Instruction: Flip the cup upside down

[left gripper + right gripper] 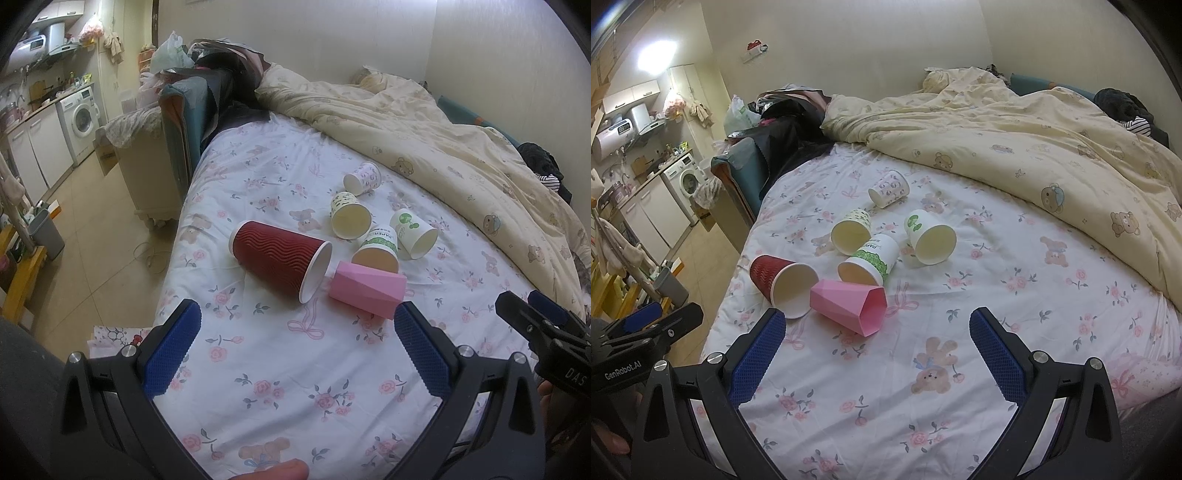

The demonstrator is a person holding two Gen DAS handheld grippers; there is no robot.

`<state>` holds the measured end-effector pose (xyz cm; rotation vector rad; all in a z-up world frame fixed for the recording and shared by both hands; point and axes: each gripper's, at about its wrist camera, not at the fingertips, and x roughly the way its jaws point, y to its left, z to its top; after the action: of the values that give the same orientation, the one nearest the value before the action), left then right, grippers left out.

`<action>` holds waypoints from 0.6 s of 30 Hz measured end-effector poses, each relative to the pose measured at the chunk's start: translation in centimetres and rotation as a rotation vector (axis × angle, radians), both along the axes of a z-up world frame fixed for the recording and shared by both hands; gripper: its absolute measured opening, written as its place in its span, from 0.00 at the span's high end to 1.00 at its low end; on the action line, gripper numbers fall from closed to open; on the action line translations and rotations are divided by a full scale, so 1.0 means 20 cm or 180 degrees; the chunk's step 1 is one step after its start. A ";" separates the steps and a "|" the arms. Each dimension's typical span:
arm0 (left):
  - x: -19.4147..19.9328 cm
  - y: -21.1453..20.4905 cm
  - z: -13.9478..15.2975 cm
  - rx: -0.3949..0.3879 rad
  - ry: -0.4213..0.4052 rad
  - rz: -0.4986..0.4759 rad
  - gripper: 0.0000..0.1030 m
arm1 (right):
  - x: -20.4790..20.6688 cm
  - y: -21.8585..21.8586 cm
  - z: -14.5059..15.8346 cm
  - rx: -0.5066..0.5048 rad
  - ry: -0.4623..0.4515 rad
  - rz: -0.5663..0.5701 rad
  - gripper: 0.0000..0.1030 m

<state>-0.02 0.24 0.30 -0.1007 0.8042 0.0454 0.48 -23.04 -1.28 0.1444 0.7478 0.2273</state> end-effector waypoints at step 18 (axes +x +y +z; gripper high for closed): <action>0.00 0.00 0.00 0.0013 -0.0005 -0.0004 0.00 | 0.00 0.00 -0.01 0.0012 0.0005 -0.0008 0.01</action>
<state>-0.04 0.20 0.24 -0.0965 0.8026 0.0457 0.50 -22.99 -1.42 0.1489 0.7487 0.2262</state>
